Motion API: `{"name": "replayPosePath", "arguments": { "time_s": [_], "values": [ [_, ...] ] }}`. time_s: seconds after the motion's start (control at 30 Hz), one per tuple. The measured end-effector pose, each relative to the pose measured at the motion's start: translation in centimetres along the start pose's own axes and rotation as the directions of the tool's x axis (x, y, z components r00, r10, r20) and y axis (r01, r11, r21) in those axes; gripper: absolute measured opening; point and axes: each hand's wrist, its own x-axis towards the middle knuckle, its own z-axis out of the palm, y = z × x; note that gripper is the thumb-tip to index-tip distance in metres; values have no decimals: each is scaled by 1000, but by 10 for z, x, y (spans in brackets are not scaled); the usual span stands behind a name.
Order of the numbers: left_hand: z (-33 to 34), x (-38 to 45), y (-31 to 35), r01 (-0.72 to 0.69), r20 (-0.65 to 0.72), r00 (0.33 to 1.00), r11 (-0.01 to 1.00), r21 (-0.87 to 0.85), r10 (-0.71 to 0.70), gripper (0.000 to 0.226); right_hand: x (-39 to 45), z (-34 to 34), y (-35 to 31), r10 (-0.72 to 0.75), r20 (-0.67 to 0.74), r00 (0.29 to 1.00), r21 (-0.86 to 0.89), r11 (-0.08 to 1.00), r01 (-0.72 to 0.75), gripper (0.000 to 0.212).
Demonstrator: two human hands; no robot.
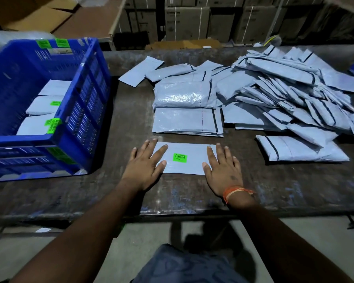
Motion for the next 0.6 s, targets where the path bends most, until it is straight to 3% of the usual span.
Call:
{"name": "replayPosePath", "arguments": {
  "time_s": [0.13,0.2,0.27,0.4,0.5,0.6],
  "values": [
    [-8,-2,5,184,-33,982,979,-91,-187,51,-1,-13,-7,107,-90,990,69,992,-101,60],
    [-18,-1,15,306,-110,936,927,-219,-335,41,0,-19,-13,139,-138,981,141,983,-119,61],
    [-25,2,24,413,-87,884,855,-313,-459,30,2,-23,-20,149,-93,984,208,970,-127,63],
    [-33,11,28,492,59,854,765,-415,-517,36,14,-24,-23,191,13,982,418,891,-179,64],
    [-30,14,22,493,73,839,695,-523,-540,35,19,-25,-16,175,28,984,481,861,-167,60],
    [-36,13,21,424,118,868,595,-683,-483,25,18,-29,-12,165,25,986,679,721,-138,49]
  ]
}}
